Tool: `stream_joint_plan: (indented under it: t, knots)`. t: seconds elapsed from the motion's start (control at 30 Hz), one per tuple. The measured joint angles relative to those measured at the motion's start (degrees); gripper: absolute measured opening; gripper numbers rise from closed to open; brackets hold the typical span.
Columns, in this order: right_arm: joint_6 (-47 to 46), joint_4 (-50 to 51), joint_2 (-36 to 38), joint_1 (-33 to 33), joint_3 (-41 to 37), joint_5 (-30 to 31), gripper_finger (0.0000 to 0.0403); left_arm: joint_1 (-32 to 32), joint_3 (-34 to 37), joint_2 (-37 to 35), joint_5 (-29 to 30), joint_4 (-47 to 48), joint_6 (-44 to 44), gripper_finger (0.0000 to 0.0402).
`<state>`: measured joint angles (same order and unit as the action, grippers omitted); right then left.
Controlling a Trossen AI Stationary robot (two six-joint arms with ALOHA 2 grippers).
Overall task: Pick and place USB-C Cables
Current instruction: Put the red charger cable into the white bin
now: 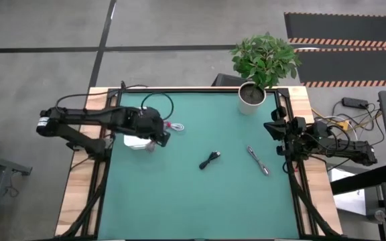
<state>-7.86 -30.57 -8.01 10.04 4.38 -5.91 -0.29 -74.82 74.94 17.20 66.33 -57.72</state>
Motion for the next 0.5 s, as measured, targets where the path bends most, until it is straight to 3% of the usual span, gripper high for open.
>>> stream_joint_plan:
  t: [0.23, 0.5]
  knots:
    - [-0.42, 0.04, 0.02, 0.00, 0.00, 0.00, 0.0009, 7.17, 0.85, -0.04, 4.23, 7.81, 1.14, 0.0008]
    - [-1.12, 0.07, 0.02, 0.00, 0.00, 0.00, 0.0009, 15.48, 3.91, -0.09, 0.55, 7.74, 4.31, 0.0008]
